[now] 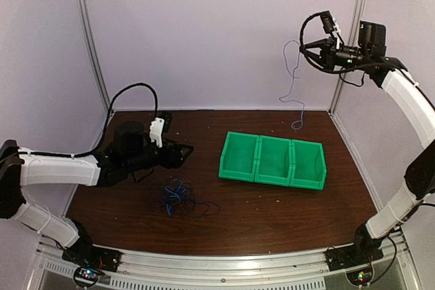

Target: Untangle the cables

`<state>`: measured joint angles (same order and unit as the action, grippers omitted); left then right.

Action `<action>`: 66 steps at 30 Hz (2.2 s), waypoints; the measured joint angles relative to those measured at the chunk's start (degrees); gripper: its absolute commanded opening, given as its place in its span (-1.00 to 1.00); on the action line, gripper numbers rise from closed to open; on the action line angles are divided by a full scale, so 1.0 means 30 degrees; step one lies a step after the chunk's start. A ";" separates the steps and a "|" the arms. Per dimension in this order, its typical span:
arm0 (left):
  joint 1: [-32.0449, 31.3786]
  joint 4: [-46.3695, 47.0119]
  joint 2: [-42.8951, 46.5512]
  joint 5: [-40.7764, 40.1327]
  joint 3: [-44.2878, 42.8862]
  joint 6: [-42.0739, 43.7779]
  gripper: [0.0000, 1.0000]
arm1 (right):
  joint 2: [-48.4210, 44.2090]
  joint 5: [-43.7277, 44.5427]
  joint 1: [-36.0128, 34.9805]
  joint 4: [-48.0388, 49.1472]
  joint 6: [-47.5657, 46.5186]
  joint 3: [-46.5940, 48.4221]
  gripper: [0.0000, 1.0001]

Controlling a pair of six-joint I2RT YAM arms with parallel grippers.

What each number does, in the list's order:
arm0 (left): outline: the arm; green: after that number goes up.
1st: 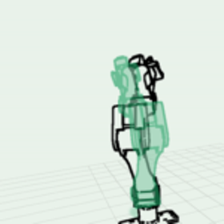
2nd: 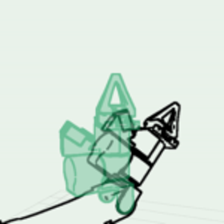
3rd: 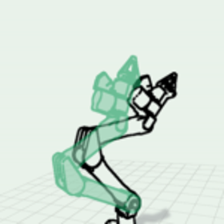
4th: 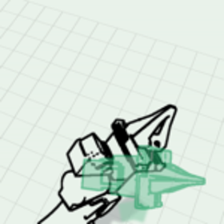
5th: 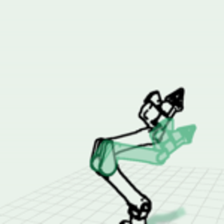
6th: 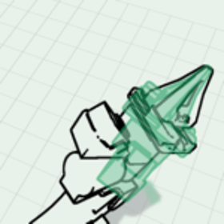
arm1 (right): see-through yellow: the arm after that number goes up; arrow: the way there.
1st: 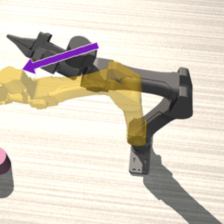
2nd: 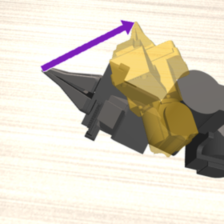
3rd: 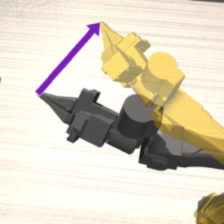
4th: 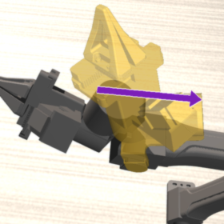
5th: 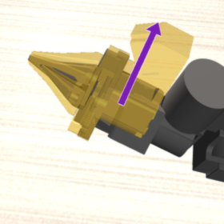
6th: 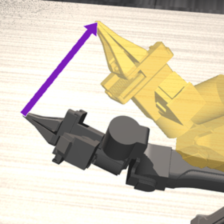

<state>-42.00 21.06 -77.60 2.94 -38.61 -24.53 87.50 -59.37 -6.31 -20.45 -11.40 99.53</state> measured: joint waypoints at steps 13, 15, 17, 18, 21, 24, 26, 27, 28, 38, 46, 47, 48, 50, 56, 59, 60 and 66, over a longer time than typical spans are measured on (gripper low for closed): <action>0.0000 -0.1064 0.0925 -0.0947 -0.0153 0.0423 0.48 | -0.2106 0.0678 0.1049 -0.0648 -0.0801 -0.1231 -1.00; 0.0000 -0.1144 0.0940 -0.1086 -0.0153 0.0583 0.48 | -0.2339 0.0670 0.1297 -0.0670 -0.0801 -0.1596 -1.00; 0.0000 -0.1224 0.0947 -0.1224 -0.0160 0.0787 0.49 | -0.2521 0.0678 0.1537 -0.0678 -0.0794 -0.1960 -1.00; 0.0000 -0.1275 0.0947 -0.1290 -0.0168 0.0889 0.48 | -0.2616 0.0692 0.1632 -0.0685 -0.0794 -0.2135 -1.00; 0.0000 -0.1413 0.0947 -0.1435 -0.0175 0.1137 0.48 | -0.2965 0.0743 0.2062 -0.0743 -0.0801 -0.2630 -1.00; 0.0000 -0.1552 0.0947 -0.1464 -0.0211 0.1333 0.48 | -0.3490 0.0823 0.2637 -0.0794 -0.0823 -0.3271 -1.00; 0.0000 -0.1617 0.0947 -0.1472 -0.0313 0.1472 0.49 | -0.3949 0.0838 0.2936 -0.0838 -0.0933 -0.3861 -1.00; 0.0000 -0.1654 0.0947 -0.1479 -0.0386 0.1530 0.49 | -0.4167 0.0852 0.3038 -0.0838 -0.1013 -0.4160 -1.00; 0.0000 -0.1647 0.0947 -0.1479 -0.0437 0.1588 0.49 | -0.4415 0.0889 0.3147 -0.0874 -0.1107 -0.4481 -1.00; 0.0000 -0.1668 0.0831 -0.1508 -0.0532 0.1800 0.49 | -0.5814 0.1086 0.4350 -0.1275 -0.1982 -0.7257 -1.00; 0.0000 -0.2040 0.0175 -0.1515 -0.0962 0.2171 0.49 | -0.6448 0.0933 0.4903 -0.1778 -0.2645 -0.8451 -1.00; 0.0000 -0.2047 0.0138 -0.1515 -0.1020 0.2208 0.49 | -0.6470 0.0889 0.4918 -0.1858 -0.2703 -0.8444 -1.00; 0.0000 -0.2040 0.0109 -0.1515 -0.1056 0.2222 0.49 | -0.6484 0.0882 0.4925 -0.1887 -0.2732 -0.8444 -1.00; 0.0000 -0.2040 0.0051 -0.1515 -0.1071 0.2237 0.49 | -0.6506 0.0882 0.4947 -0.2011 -0.2820 -0.8422 -1.00; 0.0000 -0.2047 -0.0153 -0.1515 -0.1100 0.2295 0.49 | -0.6506 0.0772 0.5501 -0.2565 -0.3067 -0.7927 -1.00; 0.0000 -0.2062 -0.0408 -0.1501 -0.1326 0.2382 0.49 | -0.6506 0.0525 0.5763 -0.3016 -0.3060 -0.6936 -1.00; 0.0000 -0.2062 -0.0546 -0.1494 -0.1472 0.2397 0.49 | -0.6506 0.0386 0.5799 -0.3111 -0.2994 -0.6433 -1.00; 0.0000 -0.2040 -0.1129 -0.1377 -0.1945 0.2448 0.49 | -0.6674 -0.0525 0.5814 -0.2747 -0.2302 -0.4517 -1.00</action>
<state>-42.00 14.94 -80.99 -1.19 -44.45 -17.19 67.48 -60.95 11.14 -28.69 -18.31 85.97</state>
